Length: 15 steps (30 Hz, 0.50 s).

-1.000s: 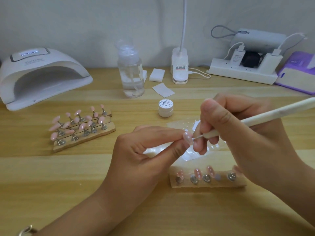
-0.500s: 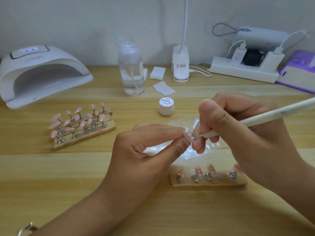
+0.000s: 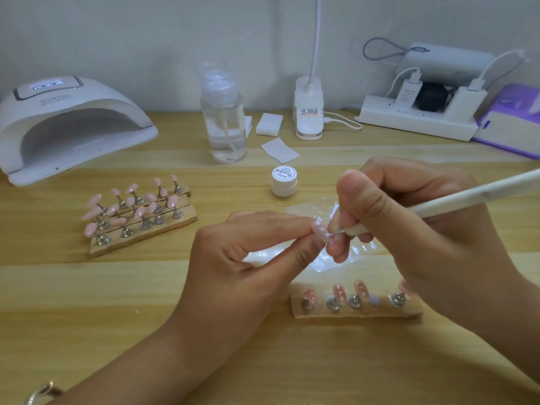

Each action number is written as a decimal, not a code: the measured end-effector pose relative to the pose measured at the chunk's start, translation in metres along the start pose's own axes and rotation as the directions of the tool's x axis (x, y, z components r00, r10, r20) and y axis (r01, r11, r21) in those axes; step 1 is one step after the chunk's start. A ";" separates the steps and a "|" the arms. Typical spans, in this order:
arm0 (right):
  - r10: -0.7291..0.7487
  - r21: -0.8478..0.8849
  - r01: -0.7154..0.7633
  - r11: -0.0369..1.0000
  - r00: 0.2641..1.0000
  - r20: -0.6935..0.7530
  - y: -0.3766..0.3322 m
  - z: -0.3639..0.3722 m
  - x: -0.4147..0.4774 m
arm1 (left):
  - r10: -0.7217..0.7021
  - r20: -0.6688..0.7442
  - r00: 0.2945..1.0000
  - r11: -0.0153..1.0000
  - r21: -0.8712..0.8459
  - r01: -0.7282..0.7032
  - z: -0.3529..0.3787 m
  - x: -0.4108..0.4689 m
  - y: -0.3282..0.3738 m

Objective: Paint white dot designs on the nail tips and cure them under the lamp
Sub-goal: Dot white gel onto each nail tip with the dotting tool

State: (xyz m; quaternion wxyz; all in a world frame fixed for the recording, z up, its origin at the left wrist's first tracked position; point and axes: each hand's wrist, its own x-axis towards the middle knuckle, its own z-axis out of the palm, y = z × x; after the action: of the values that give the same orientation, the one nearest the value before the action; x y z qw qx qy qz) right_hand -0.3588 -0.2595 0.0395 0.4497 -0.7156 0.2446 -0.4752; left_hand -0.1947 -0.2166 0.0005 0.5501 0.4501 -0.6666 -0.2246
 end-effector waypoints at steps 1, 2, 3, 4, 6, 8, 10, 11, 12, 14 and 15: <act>0.021 -0.003 -0.021 1.000 1.000 -0.007 0.001 0.000 0.000 | -0.001 0.001 1.000 1.000 0.002 0.001 0.000 0.000 0.000; 0.061 -0.011 -0.061 0.998 0.998 -0.020 0.001 -0.001 -0.001 | -0.003 -0.001 1.000 1.000 0.004 0.003 0.000 0.000 0.000; 0.109 -0.027 -0.110 0.994 0.993 -0.035 0.002 -0.002 -0.001 | -0.006 -0.002 1.000 1.000 0.003 0.006 0.000 0.000 0.000; 0.148 -0.048 -0.150 0.988 0.988 -0.046 0.003 -0.003 -0.002 | -0.009 -0.003 1.000 1.000 0.000 0.009 0.000 0.000 -0.001; 0.174 -0.081 -0.178 0.981 0.983 -0.053 0.003 -0.004 -0.002 | -0.007 0.002 1.000 1.000 -0.005 0.007 0.000 0.000 0.000; 0.177 -0.087 -0.181 0.980 0.983 -0.048 0.001 -0.003 -0.002 | -0.002 0.006 1.000 1.000 -0.003 0.002 0.000 0.000 0.000; 0.167 -0.087 -0.170 0.982 0.985 -0.043 0.002 -0.003 -0.002 | 0.000 0.010 1.000 1.000 -0.002 0.000 -0.001 -0.001 0.000; 0.156 -0.084 -0.160 0.984 0.987 -0.048 0.003 -0.003 -0.002 | 0.000 0.011 1.000 1.000 -0.002 0.000 -0.001 -0.001 -0.001; 0.135 -0.071 -0.138 0.988 0.989 -0.053 0.003 -0.003 -0.001 | -0.004 0.010 1.000 1.000 -0.006 0.004 -0.001 -0.001 -0.001; 0.054 0.001 -0.054 0.999 0.998 -0.034 0.002 -0.002 0.000 | -0.011 0.000 1.000 1.000 -0.015 0.011 -0.001 -0.001 -0.001; 0.023 0.038 -0.022 0.999 1.000 -0.017 0.001 -0.002 0.000 | -0.008 -0.006 1.000 1.000 -0.014 0.008 -0.001 -0.001 0.000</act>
State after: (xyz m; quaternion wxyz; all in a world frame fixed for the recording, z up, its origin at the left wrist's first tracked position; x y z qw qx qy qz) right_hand -0.3604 -0.2604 0.0387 0.4663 -0.7001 0.2476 -0.4808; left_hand -0.1937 -0.2161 0.0003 0.5542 0.4498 -0.6615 -0.2301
